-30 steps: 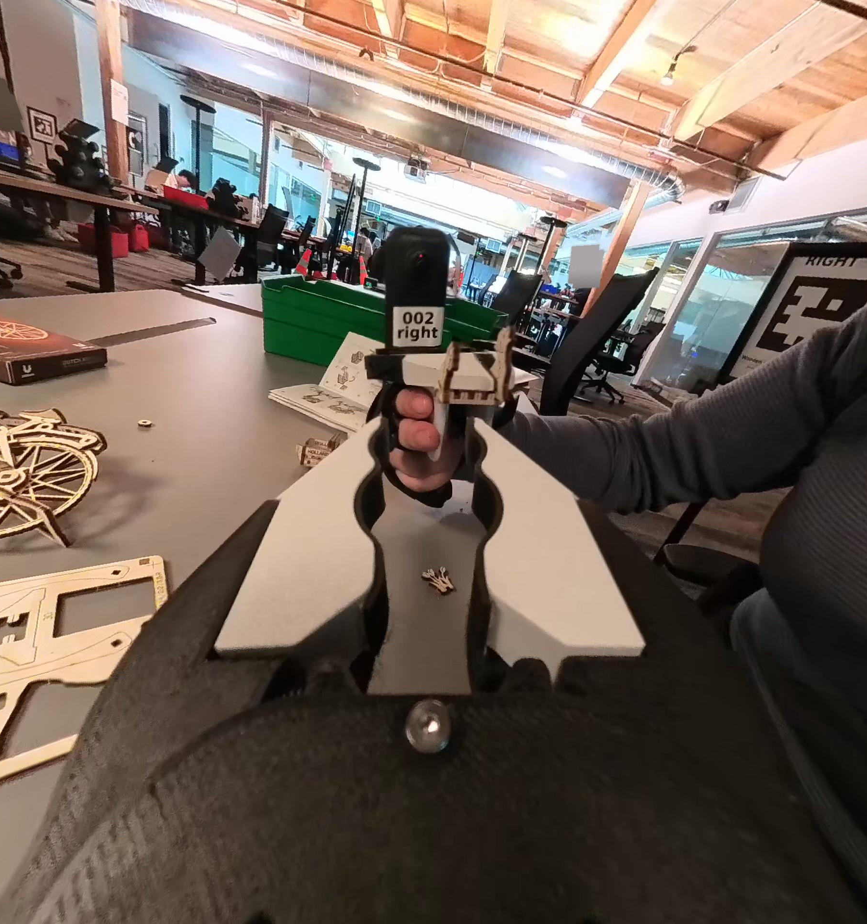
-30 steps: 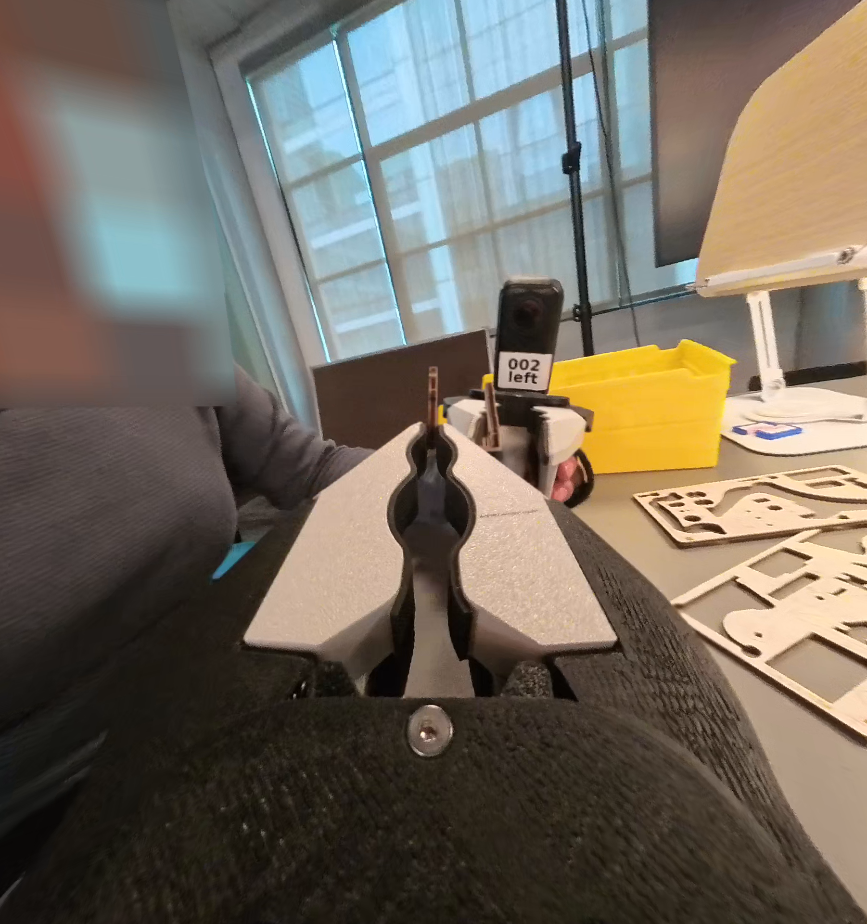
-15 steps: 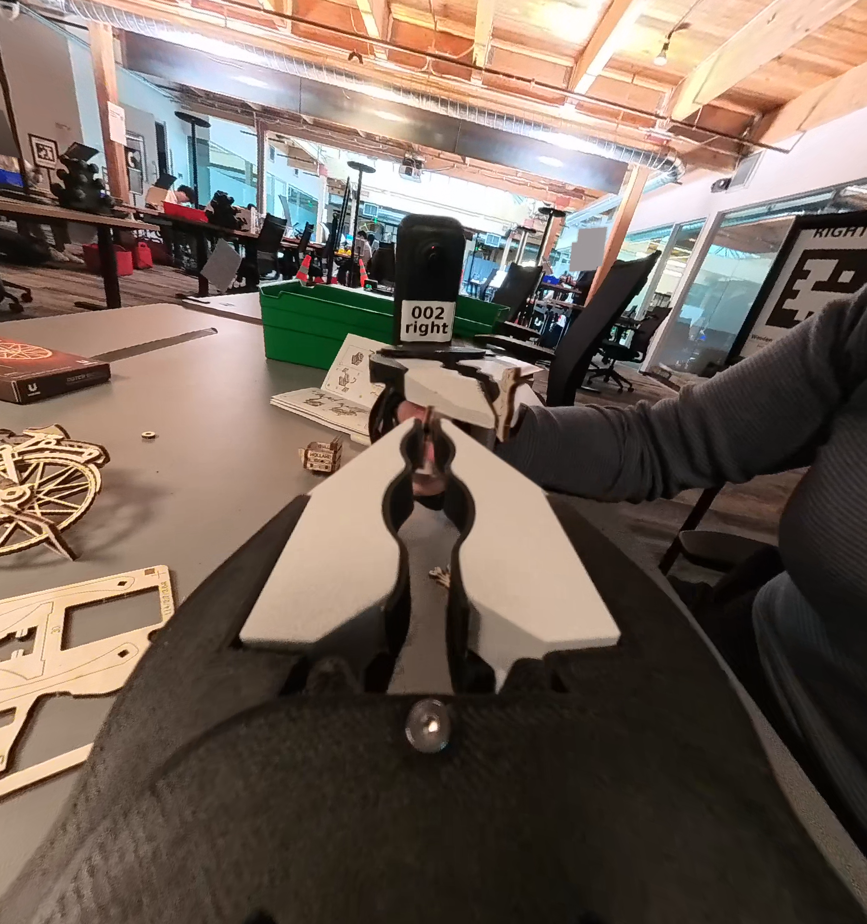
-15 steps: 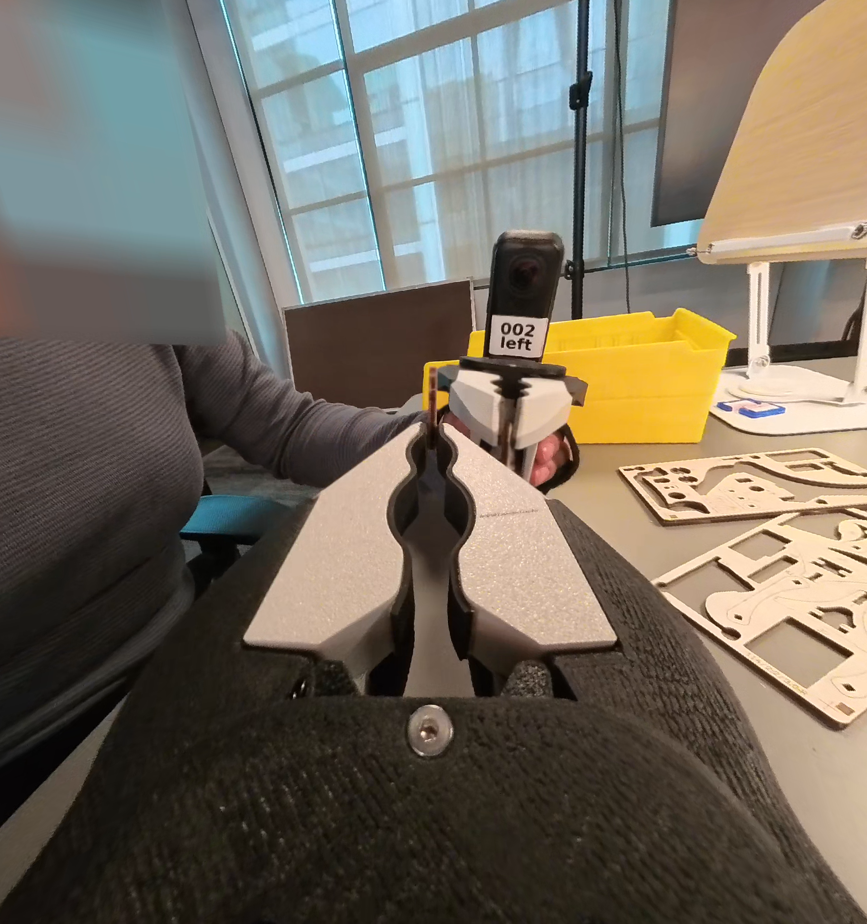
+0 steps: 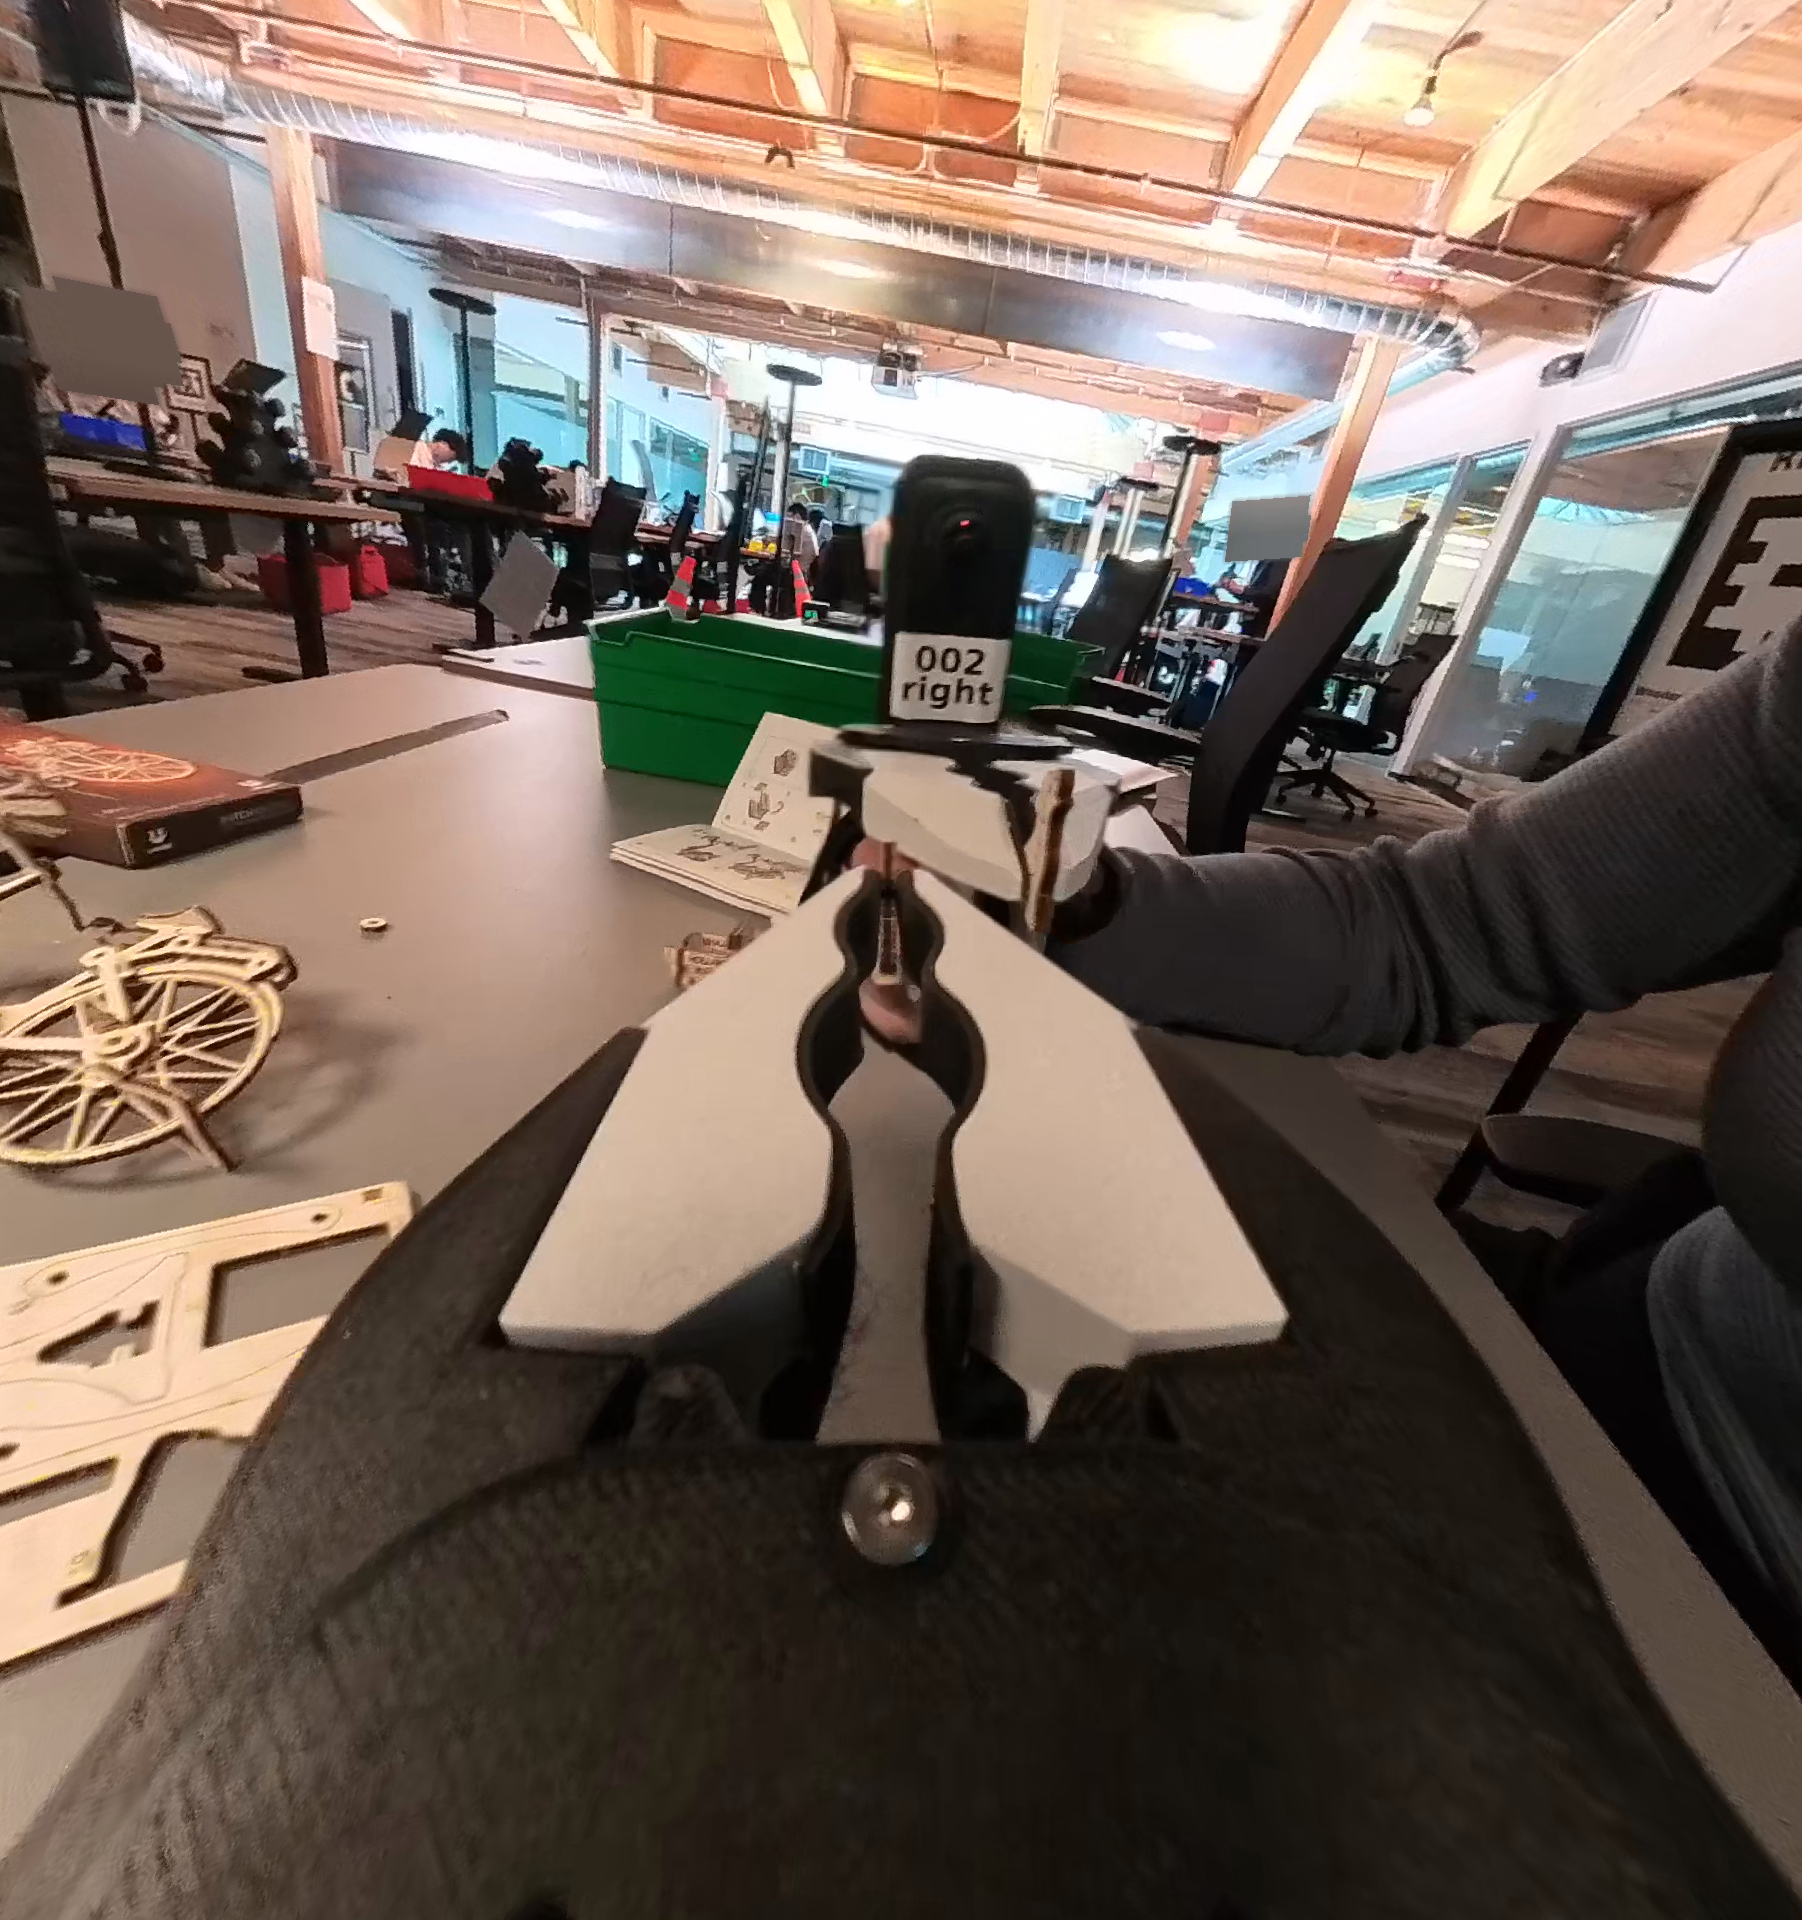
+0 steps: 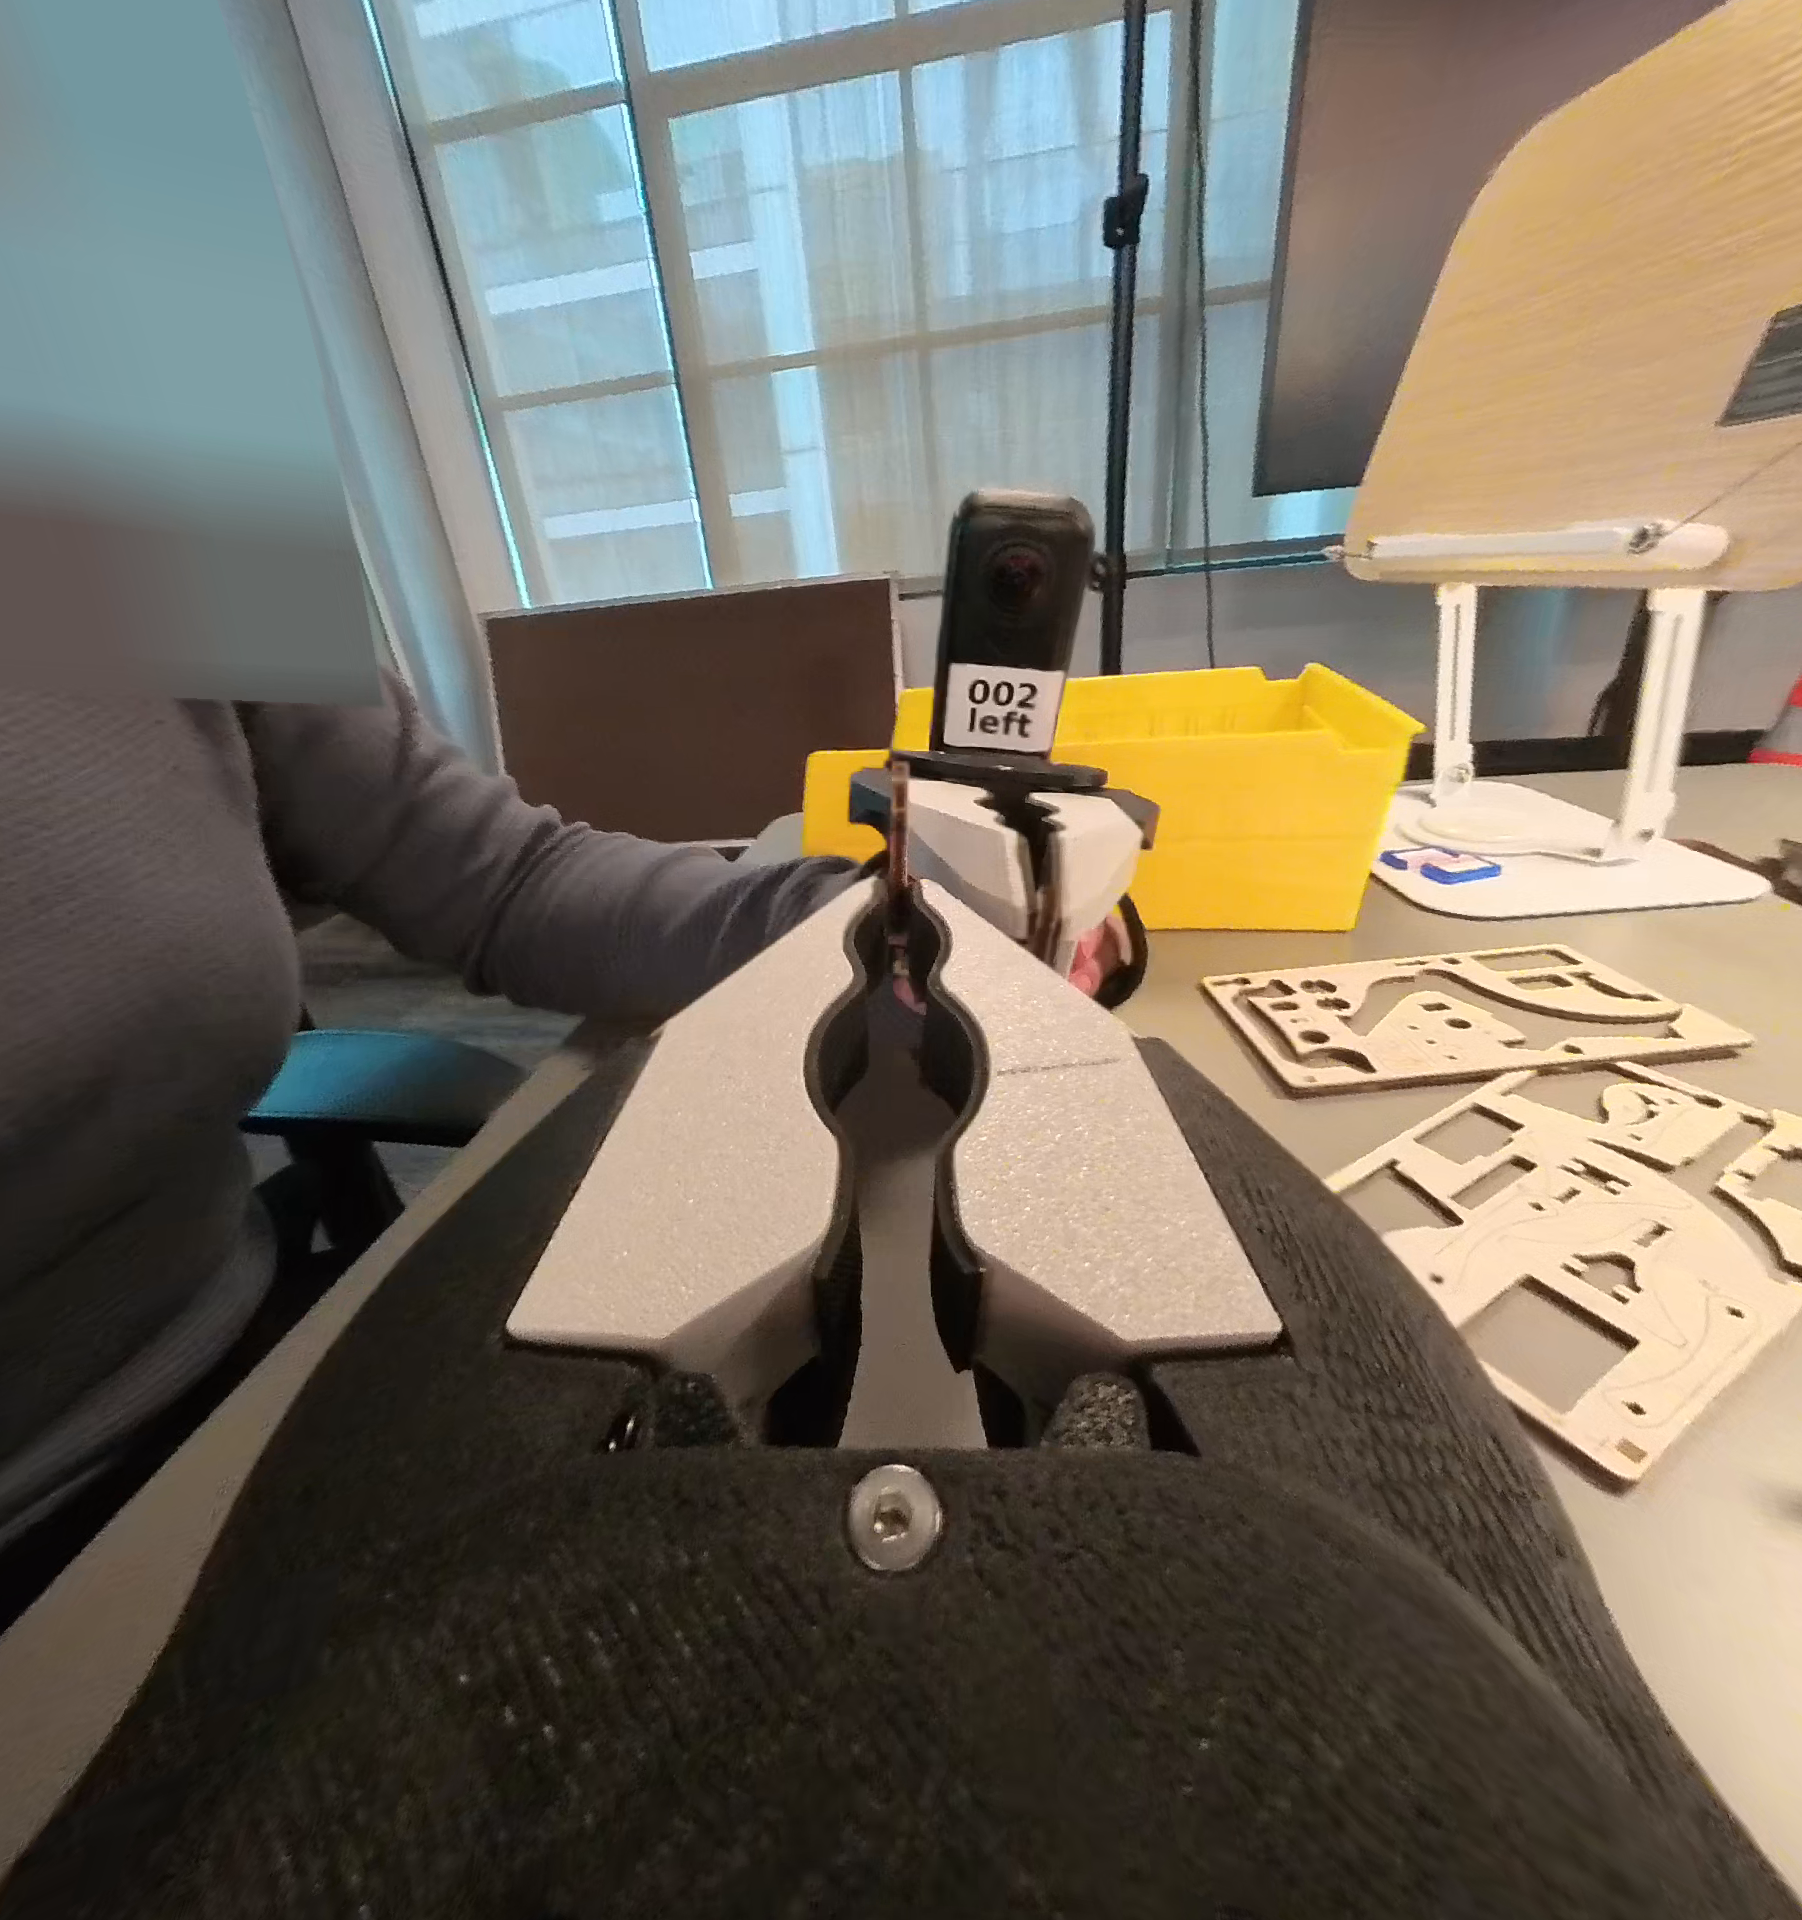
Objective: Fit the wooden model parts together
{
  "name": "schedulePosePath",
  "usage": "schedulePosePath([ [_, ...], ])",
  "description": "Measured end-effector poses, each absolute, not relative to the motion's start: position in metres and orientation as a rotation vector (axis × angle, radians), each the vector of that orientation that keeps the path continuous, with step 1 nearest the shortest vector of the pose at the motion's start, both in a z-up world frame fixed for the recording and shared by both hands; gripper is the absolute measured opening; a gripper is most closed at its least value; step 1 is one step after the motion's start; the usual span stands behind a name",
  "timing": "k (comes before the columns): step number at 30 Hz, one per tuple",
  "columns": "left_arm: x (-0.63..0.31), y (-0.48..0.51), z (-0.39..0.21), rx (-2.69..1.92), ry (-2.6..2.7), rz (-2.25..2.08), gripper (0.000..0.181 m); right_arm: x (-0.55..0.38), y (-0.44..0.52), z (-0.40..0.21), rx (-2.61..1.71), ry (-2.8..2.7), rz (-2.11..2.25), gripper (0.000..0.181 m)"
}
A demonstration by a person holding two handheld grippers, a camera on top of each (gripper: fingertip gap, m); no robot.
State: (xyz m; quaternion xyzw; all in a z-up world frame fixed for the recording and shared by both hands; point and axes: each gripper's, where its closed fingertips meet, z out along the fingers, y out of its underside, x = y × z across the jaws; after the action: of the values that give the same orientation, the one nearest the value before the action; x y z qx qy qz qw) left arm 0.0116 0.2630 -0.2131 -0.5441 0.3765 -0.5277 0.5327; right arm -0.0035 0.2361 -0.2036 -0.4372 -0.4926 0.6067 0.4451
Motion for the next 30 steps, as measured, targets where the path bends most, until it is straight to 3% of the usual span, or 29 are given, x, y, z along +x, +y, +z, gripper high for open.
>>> schedulePosePath([
  [3, 0.005, 0.276, -0.22, -1.352, 0.863, -1.195, 0.001, -0.003, 0.257, -0.222, -1.251, -1.245, 1.348, 0.0],
  [7, -0.005, 0.293, -0.227, -1.416, 0.825, -1.059, 0.001, 0.02, 0.287, -0.293, -1.62, -1.5, 0.884, 0.001],
  [12, -0.006, 0.294, -0.23, -1.419, 0.83, -1.029, 0.001, 0.035, 0.284, -0.335, -1.825, -1.635, 0.779, 0.002],
  [14, -0.003, 0.292, -0.23, -1.413, 0.841, -1.029, 0.001, 0.035, 0.283, -0.335, -1.849, -1.619, 0.814, 0.002],
  [18, 0.002, 0.286, -0.225, -1.387, 0.833, -1.038, 0.001, 0.032, 0.285, -0.309, -1.797, -1.552, 0.821, 0.03],
  [24, 0.007, 0.281, -0.217, -1.365, 0.754, -1.122, 0.001, 0.003, 0.253, -0.219, -1.276, -1.438, 0.897, 0.023],
  [30, 0.003, 0.296, -0.229, -1.462, 0.571, -1.271, 0.001, -0.008, 0.262, -0.234, -1.11, -1.452, 0.561, 0.021],
])
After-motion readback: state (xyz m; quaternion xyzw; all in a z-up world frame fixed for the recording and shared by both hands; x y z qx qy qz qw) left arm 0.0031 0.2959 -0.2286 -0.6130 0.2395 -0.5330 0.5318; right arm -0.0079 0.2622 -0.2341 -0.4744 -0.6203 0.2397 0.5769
